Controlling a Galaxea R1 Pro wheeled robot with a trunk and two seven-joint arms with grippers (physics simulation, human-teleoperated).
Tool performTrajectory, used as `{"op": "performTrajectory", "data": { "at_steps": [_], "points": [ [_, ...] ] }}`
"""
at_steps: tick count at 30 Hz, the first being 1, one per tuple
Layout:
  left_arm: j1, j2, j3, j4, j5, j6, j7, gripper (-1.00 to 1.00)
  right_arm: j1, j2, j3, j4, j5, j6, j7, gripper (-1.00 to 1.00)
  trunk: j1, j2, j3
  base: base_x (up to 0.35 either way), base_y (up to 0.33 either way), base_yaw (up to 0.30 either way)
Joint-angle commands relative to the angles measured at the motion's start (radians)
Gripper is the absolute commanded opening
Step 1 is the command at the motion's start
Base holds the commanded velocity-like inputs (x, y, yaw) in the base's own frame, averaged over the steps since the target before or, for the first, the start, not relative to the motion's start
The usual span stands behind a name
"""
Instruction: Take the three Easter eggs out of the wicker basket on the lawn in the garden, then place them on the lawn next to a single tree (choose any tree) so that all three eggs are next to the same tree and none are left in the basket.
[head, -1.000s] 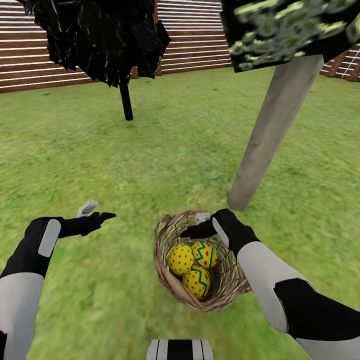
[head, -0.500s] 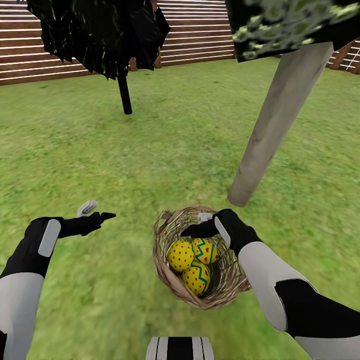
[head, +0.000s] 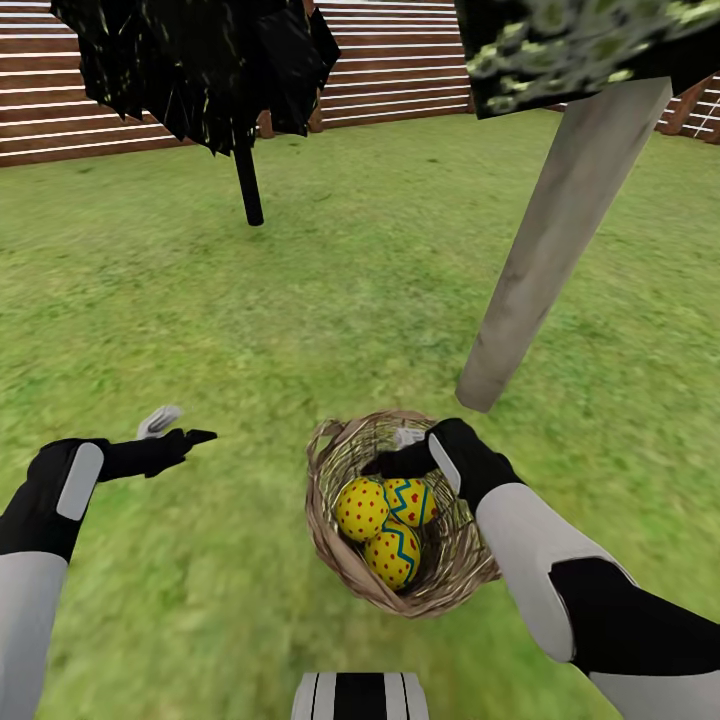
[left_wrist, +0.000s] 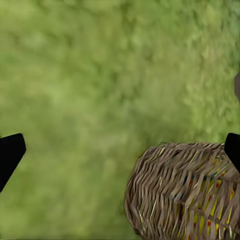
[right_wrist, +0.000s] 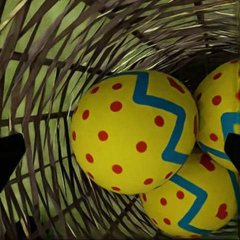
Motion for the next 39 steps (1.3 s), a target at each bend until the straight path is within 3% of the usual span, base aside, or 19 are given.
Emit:
{"op": "performTrajectory", "data": {
  "at_steps": [1,7,14,15,18,21,33,39],
  "points": [
    [0.0,0.002,0.002,0.0,-0.008,0.004,-0.01,1.0,0.0,-0.002,0.009,-0.001,0.003,0.005,0.002,1.0,0.0,0.0,-0.001,0.0,0.0,0.0],
    [0.0,0.003,0.001,0.0,-0.008,0.004,-0.01,1.0,0.0,-0.008,0.043,-0.009,0.007,0.002,0.027,1.0,0.0,0.0,-0.001,0.0,0.0,0.0],
    [0.0,0.002,0.001,0.0,0.004,0.004,-0.01,1.0,-0.005,-0.005,0.082,-0.048,0.041,-0.037,0.066,1.0,0.0,0.0,-0.001,0.0,0.0,0.0],
    [0.0,0.003,0.0,0.0,0.026,0.004,-0.01,1.0,-0.005,-0.003,0.614,-0.082,0.184,-0.048,0.296,1.0,0.0,0.0,-0.001,0.0,0.0,0.0],
    [0.0,0.004,-0.003,0.0,0.063,0.003,-0.009,1.0,-0.005,-0.003,0.616,-0.089,0.218,-0.077,0.299,1.0,0.0,0.0,-0.001,0.0,0.0,0.0],
    [0.0,0.004,-0.005,0.0,0.075,0.003,-0.009,1.0,-0.004,-0.003,0.618,-0.09,0.228,-0.089,0.3,1.0,0.001,-0.001,-0.008,0.0,0.0,0.0],
    [0.0,0.004,-0.005,0.0,0.078,0.003,-0.009,1.0,-0.004,-0.006,0.617,-0.121,0.238,-0.092,0.288,1.0,0.003,-0.002,-0.028,0.0,0.0,0.0],
    [0.0,0.004,-0.006,-0.001,0.078,0.003,-0.009,1.0,-0.005,-0.003,0.614,-0.167,0.334,-0.092,0.256,1.0,0.004,-0.003,-0.039,0.0,0.0,0.0]
  ]
}}
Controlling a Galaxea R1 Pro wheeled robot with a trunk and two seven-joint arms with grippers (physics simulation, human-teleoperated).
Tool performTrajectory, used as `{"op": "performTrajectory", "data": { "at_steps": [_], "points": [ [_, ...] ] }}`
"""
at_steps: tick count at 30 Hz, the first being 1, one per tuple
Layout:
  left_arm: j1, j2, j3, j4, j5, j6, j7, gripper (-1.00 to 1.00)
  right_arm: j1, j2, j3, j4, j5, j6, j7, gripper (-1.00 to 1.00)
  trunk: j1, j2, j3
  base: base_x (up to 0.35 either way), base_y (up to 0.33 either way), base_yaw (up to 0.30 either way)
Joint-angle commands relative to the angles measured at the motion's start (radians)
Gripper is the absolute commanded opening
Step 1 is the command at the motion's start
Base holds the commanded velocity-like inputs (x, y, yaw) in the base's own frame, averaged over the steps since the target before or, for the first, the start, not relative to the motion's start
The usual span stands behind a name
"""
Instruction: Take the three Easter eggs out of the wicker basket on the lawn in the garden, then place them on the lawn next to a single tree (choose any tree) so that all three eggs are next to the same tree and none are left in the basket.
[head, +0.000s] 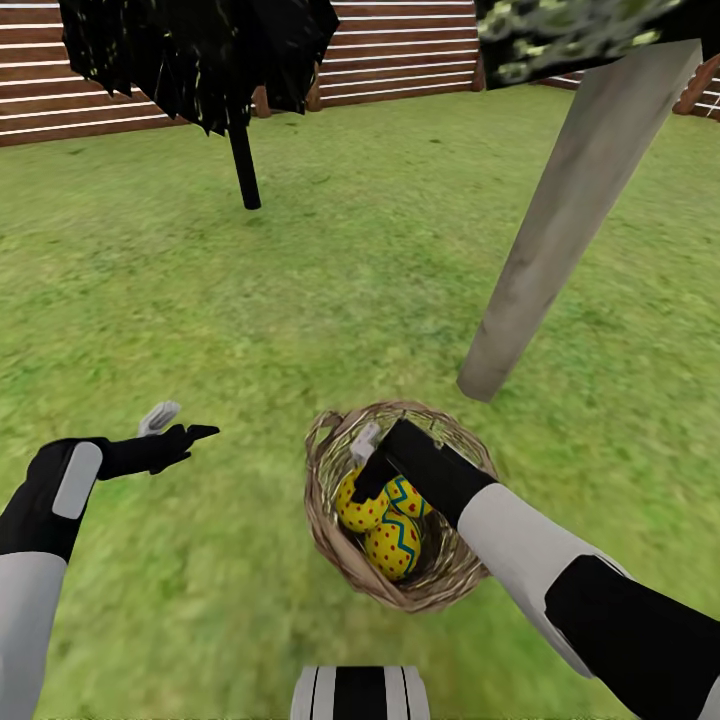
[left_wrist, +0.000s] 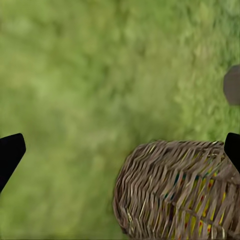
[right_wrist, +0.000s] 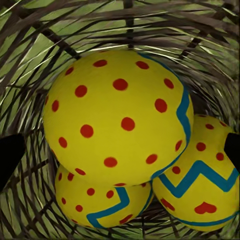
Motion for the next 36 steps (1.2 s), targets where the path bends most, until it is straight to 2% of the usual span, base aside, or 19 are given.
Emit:
{"op": "performTrajectory", "data": {
  "at_steps": [1,6,12,15,24,27,31,36],
  "points": [
    [-0.001,-0.001,0.002,0.0,-0.009,0.004,-0.01,1.0,-0.001,0.0,0.001,-0.003,0.019,0.001,0.006,1.0,0.0,0.0,-0.001,0.0,0.0,0.0],
    [-0.001,-0.002,0.001,-0.001,-0.009,0.004,-0.01,1.0,-0.001,0.001,-0.001,-0.008,0.033,0.0,0.002,1.0,0.002,-0.001,-0.02,0.0,0.0,0.0],
    [-0.001,-0.001,0.001,-0.001,-0.009,0.004,-0.01,1.0,-0.001,0.004,-0.001,-0.009,0.036,-0.002,-0.015,1.0,0.003,-0.002,-0.024,0.0,0.0,0.0],
    [-0.001,-0.001,0.001,-0.001,-0.009,0.004,-0.011,1.0,-0.001,0.005,-0.001,-0.009,0.036,-0.02,-0.023,1.0,0.004,-0.002,-0.036,0.0,0.0,0.0],
    [0.001,-0.001,0.001,-0.026,-0.008,0.004,-0.011,1.0,-0.001,0.003,-0.003,-0.03,0.035,-0.058,-0.028,1.0,0.005,-0.003,-0.047,0.0,0.0,0.0],
    [0.001,-0.001,0.001,-0.029,-0.008,0.004,-0.011,1.0,-0.001,0.003,-0.005,-0.049,0.034,-0.061,-0.046,1.0,0.007,-0.004,-0.059,0.0,0.0,0.0],
    [0.001,-0.001,0.001,-0.03,-0.008,0.004,-0.011,1.0,0.0,0.004,-0.005,-0.057,0.033,-0.063,-0.086,1.0,0.007,-0.004,-0.063,0.0,0.0,0.0],
    [0.001,-0.001,0.001,-0.03,-0.007,0.004,-0.011,1.0,0.001,0.006,-0.004,-0.047,0.024,-0.06,-0.094,1.0,0.008,-0.005,-0.074,0.0,0.0,0.0]
  ]
}}
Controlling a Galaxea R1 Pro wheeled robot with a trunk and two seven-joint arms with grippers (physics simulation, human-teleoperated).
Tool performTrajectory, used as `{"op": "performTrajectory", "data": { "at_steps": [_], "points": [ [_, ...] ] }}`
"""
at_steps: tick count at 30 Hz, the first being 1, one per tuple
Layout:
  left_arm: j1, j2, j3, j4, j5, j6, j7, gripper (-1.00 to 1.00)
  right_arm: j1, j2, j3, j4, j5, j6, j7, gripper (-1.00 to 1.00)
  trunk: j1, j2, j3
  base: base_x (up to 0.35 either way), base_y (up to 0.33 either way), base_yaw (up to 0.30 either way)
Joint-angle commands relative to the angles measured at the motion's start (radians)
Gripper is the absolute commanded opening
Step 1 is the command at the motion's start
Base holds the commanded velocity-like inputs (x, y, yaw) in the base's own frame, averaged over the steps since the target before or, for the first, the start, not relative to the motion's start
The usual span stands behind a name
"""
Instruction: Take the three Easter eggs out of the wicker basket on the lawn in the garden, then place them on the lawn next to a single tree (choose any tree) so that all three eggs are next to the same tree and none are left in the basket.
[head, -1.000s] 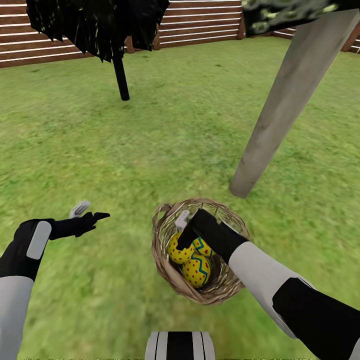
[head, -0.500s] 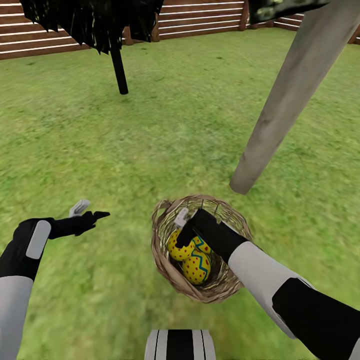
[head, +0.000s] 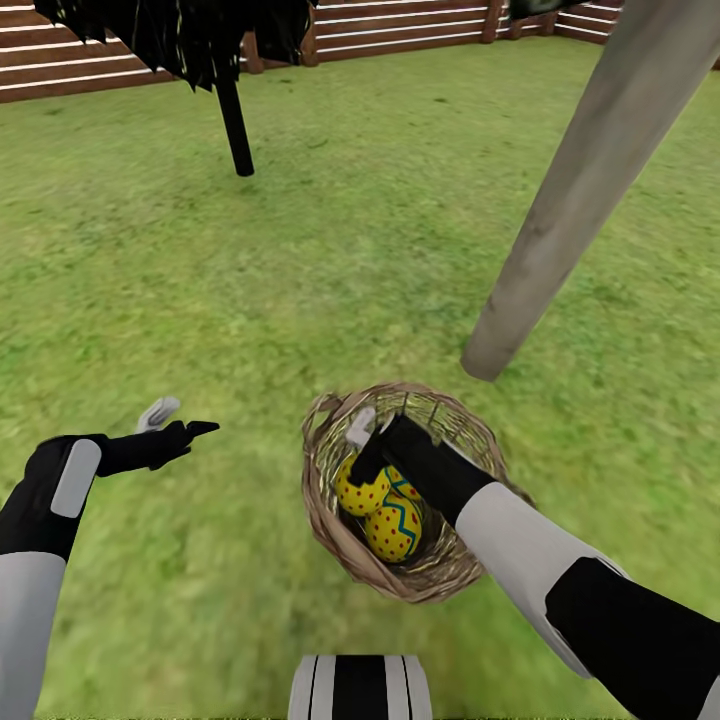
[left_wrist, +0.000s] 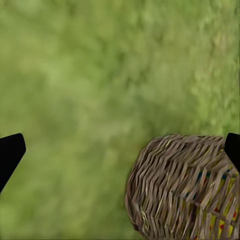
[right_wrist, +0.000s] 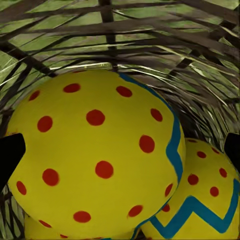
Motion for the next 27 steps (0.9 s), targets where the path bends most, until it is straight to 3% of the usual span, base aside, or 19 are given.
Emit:
{"op": "performTrajectory", "data": {
  "at_steps": [1,27],
  "points": [
    [-0.001,0.0,0.002,0.0,-0.008,0.004,-0.01,1.0,-0.001,0.0,0.001,0.002,0.009,0.004,0.008,1.0,0.0,-0.001,-0.005,0.0,0.0,0.0],
    [-0.001,0.0,0.004,-0.002,-0.008,0.004,-0.01,1.0,0.0,0.003,0.004,0.003,0.004,0.018,0.022,1.0,0.005,-0.003,-0.043,0.0,0.0,0.0]
  ]
}}
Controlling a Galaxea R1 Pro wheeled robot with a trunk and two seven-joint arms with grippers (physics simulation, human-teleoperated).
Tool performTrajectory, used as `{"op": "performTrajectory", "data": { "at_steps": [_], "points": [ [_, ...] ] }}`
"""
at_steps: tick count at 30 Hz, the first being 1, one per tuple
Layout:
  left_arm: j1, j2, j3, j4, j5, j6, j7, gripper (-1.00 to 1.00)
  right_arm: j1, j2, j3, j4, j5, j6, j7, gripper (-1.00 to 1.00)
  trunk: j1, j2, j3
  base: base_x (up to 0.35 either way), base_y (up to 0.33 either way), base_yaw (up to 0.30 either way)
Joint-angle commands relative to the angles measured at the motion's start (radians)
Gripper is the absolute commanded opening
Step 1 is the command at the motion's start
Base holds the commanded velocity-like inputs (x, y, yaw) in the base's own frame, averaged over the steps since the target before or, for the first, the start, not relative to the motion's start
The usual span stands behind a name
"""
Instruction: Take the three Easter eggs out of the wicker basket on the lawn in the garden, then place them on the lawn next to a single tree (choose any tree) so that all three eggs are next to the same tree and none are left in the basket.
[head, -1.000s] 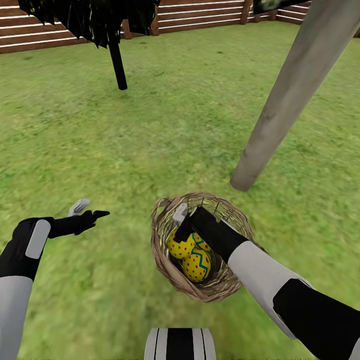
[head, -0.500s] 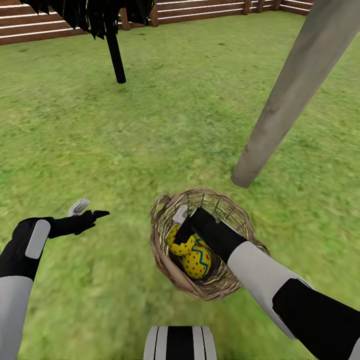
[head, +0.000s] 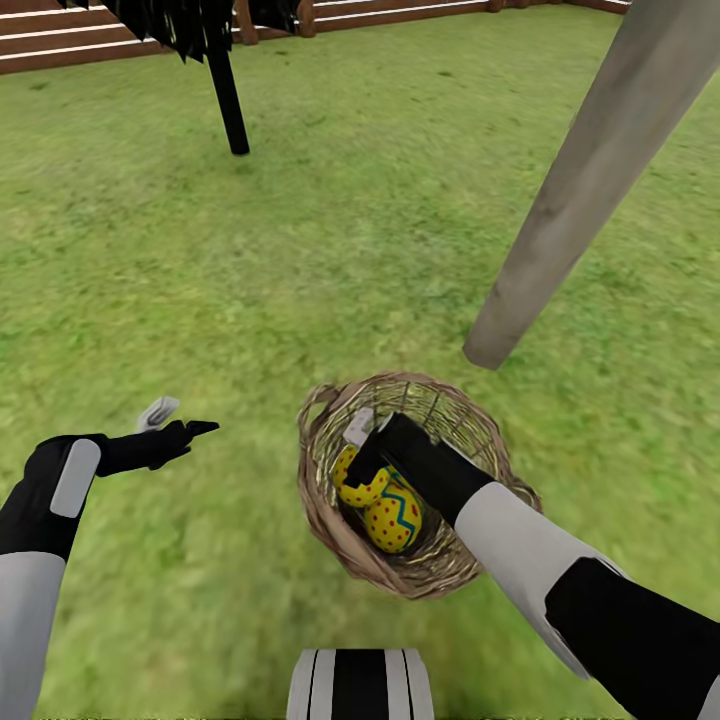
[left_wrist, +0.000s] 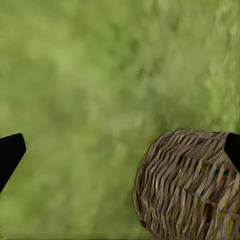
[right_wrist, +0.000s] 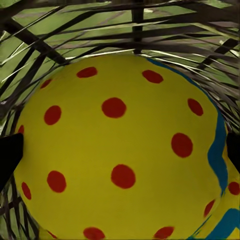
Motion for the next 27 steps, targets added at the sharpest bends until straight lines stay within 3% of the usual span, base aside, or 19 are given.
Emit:
{"op": "performTrajectory", "data": {
  "at_steps": [1,5,6,19,27],
  "points": [
    [-0.001,0.0,0.002,0.0,-0.008,0.004,-0.01,1.0,0.0,-0.001,0.002,0.015,0.024,0.0,0.008,1.0,0.0,0.0,-0.005,0.0,0.0,0.0],
    [-0.001,0.0,0.002,0.0,-0.008,0.004,-0.01,1.0,0.0,0.0,0.002,0.017,0.025,0.0,0.007,1.0,0.001,-0.001,-0.012,0.0,0.0,0.0],
    [-0.001,0.001,0.002,0.0,-0.008,0.004,-0.01,1.0,0.0,0.0,0.002,0.018,0.025,0.0,0.007,-1.0,0.001,-0.001,-0.012,0.0,0.0,0.0],
    [0.001,0.0,0.003,0.0,-0.007,0.006,-0.01,1.0,0.0,0.0,0.005,0.019,0.028,0.0,0.007,-1.0,0.002,-0.001,-0.02,0.0,0.0,0.0],
    [0.001,-0.001,0.004,0.0,-0.007,0.006,-0.01,1.0,0.0,-0.001,0.005,0.018,0.028,0.0,0.008,-1.0,0.0,0.0,-0.005,0.0,0.0,0.0]
  ]
}}
